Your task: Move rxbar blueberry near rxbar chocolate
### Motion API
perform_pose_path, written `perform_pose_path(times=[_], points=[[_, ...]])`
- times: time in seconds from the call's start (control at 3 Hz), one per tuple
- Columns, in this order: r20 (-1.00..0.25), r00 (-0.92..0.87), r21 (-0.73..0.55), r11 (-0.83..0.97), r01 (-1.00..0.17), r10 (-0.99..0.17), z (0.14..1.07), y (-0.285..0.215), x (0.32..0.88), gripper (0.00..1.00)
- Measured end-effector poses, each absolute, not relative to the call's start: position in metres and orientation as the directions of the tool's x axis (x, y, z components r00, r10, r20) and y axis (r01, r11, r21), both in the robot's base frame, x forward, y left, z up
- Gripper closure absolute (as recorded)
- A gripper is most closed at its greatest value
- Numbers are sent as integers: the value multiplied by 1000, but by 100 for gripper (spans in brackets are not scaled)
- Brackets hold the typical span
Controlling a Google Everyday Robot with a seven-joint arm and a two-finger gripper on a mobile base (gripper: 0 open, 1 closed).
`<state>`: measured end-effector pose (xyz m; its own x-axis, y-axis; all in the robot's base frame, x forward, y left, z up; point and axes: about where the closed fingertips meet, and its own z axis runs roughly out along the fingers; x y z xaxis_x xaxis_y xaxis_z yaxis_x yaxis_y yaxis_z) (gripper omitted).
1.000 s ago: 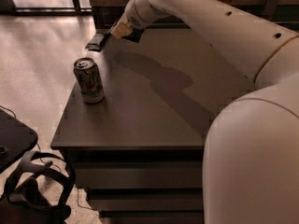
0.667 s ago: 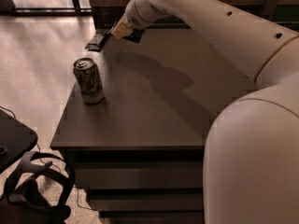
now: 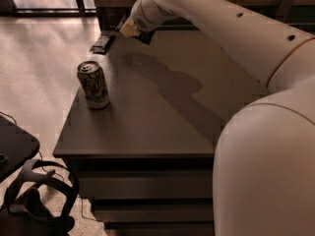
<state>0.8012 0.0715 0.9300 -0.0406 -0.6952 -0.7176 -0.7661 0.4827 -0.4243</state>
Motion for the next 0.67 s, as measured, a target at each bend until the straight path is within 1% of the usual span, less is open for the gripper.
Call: perform_pose_path(times=[0.33, 0.67], points=[[-717, -41, -422, 480, -769, -696, 928, 74, 801, 0], [-717, -41, -422, 480, -769, -696, 928, 74, 801, 0]])
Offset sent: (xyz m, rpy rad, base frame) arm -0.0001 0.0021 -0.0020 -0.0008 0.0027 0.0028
